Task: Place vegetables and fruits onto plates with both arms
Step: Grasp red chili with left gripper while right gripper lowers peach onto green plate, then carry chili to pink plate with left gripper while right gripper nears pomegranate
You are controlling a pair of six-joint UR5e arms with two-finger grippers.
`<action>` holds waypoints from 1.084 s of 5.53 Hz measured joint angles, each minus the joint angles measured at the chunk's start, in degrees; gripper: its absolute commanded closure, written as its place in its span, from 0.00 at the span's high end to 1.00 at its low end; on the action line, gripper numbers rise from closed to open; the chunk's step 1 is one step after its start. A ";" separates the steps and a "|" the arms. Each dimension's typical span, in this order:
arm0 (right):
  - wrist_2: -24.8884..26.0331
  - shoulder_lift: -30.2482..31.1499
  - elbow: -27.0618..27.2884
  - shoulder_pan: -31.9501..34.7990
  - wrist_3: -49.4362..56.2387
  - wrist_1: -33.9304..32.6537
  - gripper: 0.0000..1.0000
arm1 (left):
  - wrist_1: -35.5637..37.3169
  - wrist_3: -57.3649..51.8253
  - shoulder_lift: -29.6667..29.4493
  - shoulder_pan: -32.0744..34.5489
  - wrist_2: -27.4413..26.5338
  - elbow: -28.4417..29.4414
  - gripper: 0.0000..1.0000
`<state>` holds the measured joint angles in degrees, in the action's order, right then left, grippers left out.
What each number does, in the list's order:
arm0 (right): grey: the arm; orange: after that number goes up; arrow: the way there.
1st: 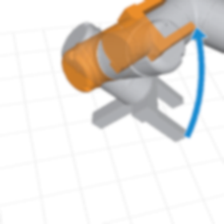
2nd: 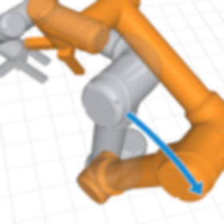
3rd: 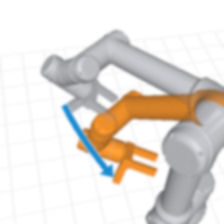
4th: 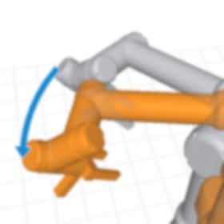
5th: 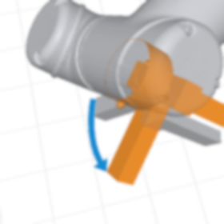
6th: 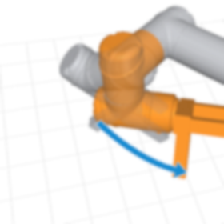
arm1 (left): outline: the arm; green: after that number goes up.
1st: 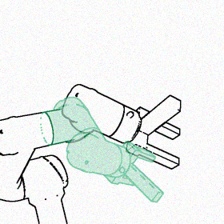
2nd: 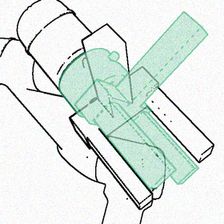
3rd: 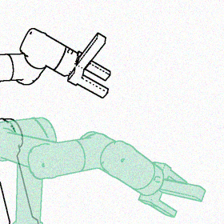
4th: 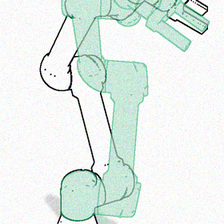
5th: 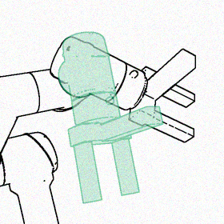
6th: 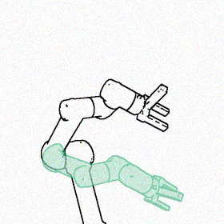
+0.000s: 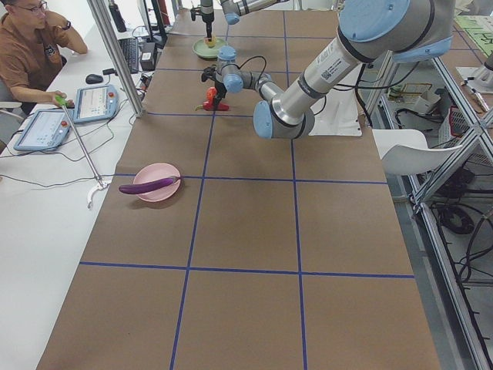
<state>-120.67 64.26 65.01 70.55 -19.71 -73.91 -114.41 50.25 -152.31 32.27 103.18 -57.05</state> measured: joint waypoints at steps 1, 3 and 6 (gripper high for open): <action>-0.97 -0.53 0.11 0.86 0.01 -0.27 1.00 | -0.04 0.02 0.00 -0.22 -0.06 0.18 0.80; -3.14 -1.90 2.02 2.24 0.00 -4.00 1.00 | -0.24 0.09 -0.04 -0.39 -0.08 0.72 0.80; -7.07 -2.84 5.83 2.40 -1.17 -7.37 1.00 | -1.45 0.18 -0.19 -1.64 -2.53 1.77 0.37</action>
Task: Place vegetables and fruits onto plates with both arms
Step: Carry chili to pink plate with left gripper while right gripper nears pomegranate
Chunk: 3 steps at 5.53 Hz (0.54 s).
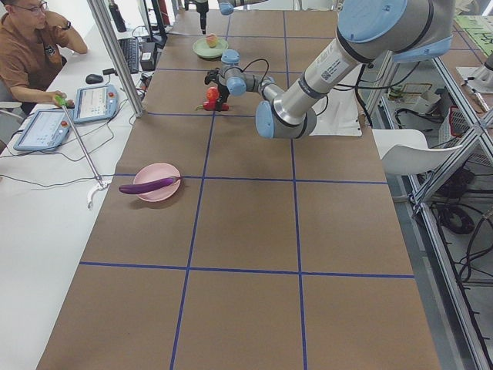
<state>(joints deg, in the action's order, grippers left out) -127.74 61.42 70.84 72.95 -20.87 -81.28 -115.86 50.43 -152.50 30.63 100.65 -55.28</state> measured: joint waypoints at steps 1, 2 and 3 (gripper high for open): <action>-0.54 -0.14 0.98 -0.12 -1.72 -0.05 1.00 | -0.02 0.01 -0.02 -0.23 -0.35 0.05 0.00; -1.18 -0.19 1.70 -0.16 -2.38 -0.09 1.00 | 0.01 0.13 -0.02 -0.23 -0.43 -0.02 0.00; -2.47 -0.21 2.49 -0.17 -2.71 -0.05 1.00 | 0.02 1.78 -0.03 0.06 -0.34 -0.55 0.00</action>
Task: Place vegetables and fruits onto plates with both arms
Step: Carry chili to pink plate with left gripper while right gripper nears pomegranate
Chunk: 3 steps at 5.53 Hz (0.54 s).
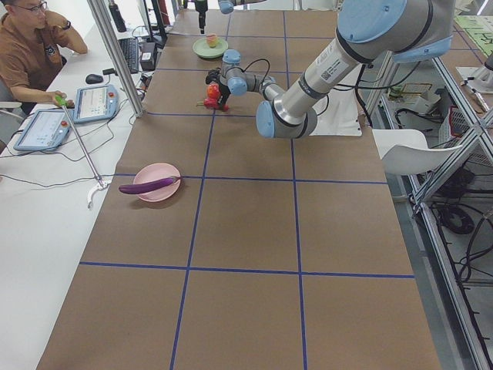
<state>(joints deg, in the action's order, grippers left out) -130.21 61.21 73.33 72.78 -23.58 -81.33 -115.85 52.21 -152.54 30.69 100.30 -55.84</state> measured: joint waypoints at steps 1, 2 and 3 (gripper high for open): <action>-1.07 0.03 1.61 -0.89 -2.36 0.22 1.00 | 0.39 2.59 0.09 0.97 0.42 -1.19 0.00; -1.42 0.02 4.52 -3.43 -8.11 0.55 1.00 | 2.81 3.93 0.46 3.02 1.61 -3.07 0.00; -1.40 -0.02 7.82 -6.76 -14.28 0.75 1.00 | 6.92 5.38 1.81 6.22 4.69 -6.02 0.00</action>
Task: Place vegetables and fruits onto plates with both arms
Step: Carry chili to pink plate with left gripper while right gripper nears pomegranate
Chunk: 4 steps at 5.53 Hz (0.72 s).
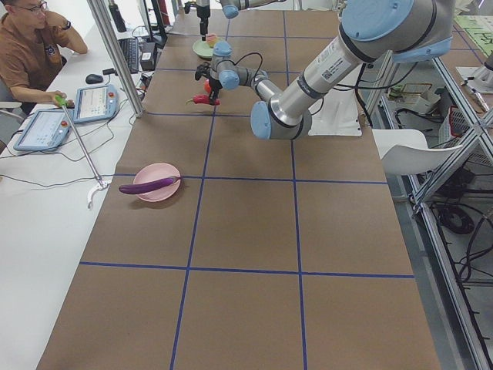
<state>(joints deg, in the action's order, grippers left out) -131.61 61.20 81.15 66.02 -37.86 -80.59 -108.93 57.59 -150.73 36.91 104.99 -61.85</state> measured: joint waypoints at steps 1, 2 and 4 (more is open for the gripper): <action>0.60 -0.29 2.65 -3.33 -5.02 0.08 1.00 | 2.57 1.43 2.62 3.79 4.45 -3.82 0.00; 2.79 -1.52 4.03 -7.47 -10.21 0.12 1.00 | 3.39 2.06 5.85 8.30 9.13 -7.08 0.00; 7.07 -4.80 3.70 -13.84 -16.04 0.08 1.00 | 2.99 1.06 11.13 16.74 15.53 -8.79 0.00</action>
<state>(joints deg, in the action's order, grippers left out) -124.54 56.40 84.86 52.17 -53.90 -80.50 -105.94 58.65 -139.60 53.65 120.53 -70.65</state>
